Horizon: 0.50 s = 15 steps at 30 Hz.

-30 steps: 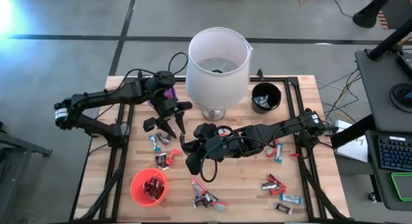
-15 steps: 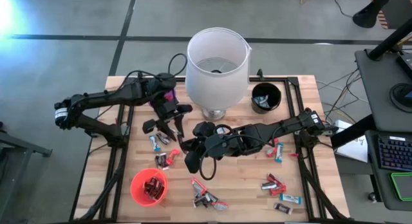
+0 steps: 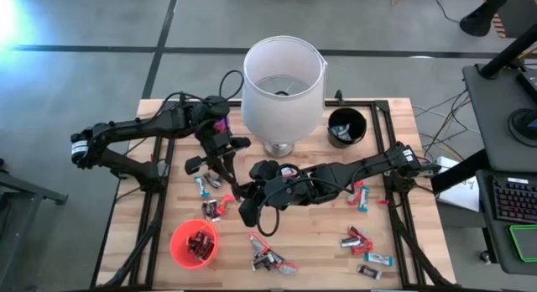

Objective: Sort candy
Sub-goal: Put the black chocolate into the orange bucket

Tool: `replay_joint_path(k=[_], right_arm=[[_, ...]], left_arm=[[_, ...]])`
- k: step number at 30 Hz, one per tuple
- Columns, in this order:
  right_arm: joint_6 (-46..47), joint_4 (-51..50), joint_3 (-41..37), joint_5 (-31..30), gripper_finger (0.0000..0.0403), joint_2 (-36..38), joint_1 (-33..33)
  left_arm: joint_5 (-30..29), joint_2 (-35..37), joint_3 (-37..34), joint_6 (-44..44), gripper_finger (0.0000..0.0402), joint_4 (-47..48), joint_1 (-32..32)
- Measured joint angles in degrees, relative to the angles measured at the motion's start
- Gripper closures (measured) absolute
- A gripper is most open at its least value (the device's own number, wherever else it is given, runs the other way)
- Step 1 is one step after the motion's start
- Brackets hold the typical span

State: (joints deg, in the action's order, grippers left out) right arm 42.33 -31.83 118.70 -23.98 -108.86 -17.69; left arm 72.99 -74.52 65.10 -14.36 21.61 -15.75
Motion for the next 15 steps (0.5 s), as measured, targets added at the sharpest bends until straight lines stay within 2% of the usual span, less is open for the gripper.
replay_joint_path(k=[9, 15], right_arm=[[-0.41, 0.53, -0.05, 0.64, 0.0393, 0.00, -0.15], [-0.59, 0.83, -0.05, 1.98, 0.0362, 0.06, -0.15]], left_arm=[[-0.25, 0.08, 0.02, 0.87, 0.0399, 1.84, 0.56], [-0.54, 0.70, 0.02, 2.04, 0.0400, 2.15, 1.39]])
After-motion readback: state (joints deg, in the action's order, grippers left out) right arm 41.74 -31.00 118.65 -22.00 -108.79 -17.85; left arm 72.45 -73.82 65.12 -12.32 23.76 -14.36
